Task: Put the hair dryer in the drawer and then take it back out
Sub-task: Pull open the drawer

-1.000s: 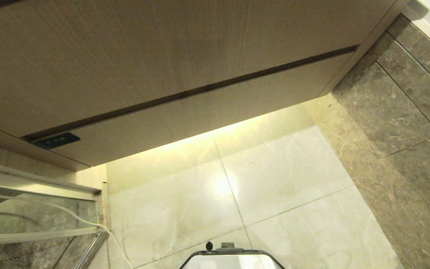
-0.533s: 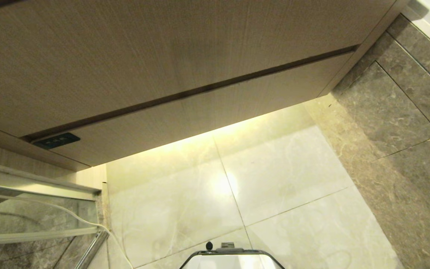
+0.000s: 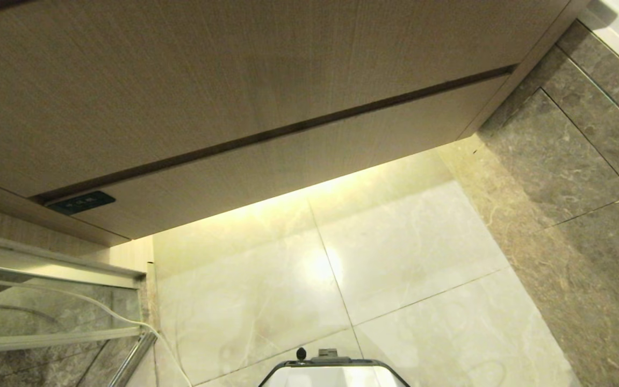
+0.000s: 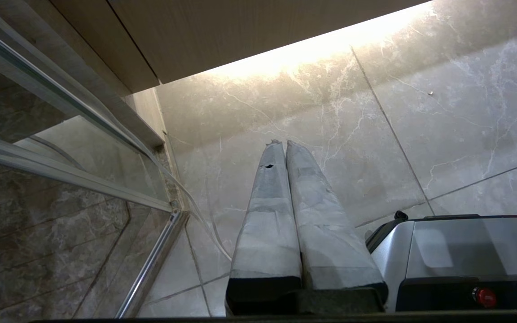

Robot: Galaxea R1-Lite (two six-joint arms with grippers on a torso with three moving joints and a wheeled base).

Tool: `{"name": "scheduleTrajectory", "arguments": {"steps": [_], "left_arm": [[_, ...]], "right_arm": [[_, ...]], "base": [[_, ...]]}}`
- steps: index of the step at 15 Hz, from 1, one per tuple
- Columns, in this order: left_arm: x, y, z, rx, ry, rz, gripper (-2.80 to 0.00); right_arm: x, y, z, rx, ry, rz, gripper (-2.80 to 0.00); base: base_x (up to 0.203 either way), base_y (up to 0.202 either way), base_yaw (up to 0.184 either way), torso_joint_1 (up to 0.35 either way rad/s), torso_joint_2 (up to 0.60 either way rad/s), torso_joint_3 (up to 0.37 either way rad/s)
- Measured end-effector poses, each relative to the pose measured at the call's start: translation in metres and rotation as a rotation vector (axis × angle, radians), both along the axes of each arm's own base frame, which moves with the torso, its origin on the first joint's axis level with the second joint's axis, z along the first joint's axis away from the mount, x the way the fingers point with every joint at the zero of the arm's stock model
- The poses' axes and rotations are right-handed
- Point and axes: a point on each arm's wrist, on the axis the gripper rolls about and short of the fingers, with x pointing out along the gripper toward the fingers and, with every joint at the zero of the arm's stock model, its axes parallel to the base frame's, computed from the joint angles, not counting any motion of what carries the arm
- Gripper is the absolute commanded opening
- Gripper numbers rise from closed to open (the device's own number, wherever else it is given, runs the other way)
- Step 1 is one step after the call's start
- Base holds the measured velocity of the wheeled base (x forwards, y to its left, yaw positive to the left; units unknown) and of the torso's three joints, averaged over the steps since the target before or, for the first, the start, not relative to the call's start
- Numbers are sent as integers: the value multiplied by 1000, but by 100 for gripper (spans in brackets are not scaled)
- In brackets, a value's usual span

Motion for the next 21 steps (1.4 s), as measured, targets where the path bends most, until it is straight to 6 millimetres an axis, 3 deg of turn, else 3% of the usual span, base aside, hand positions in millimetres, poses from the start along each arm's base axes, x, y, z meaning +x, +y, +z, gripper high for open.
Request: {"name": "scheduleTrajectory", "arguments": {"steps": [12,15,19,21], "left_arm": [[0,0,0,0,0,0,-280],[0,0,0,0,0,0,-280],[0,0,0,0,0,0,-280],[0,0,0,0,0,0,-280]], "right_arm": [[-1,0,2,-12,0,5,-280],[-27,-4,53,2,-114,-3,-280],[-110,-16,142,26,-288,-16,-280],[-115,-16,180,14,-207,-17,-280]], "base": [[0,0,0,0,0,0],[0,0,0,0,0,0],[0,0,0,0,-9,1],[0,0,0,0,0,0]]}}
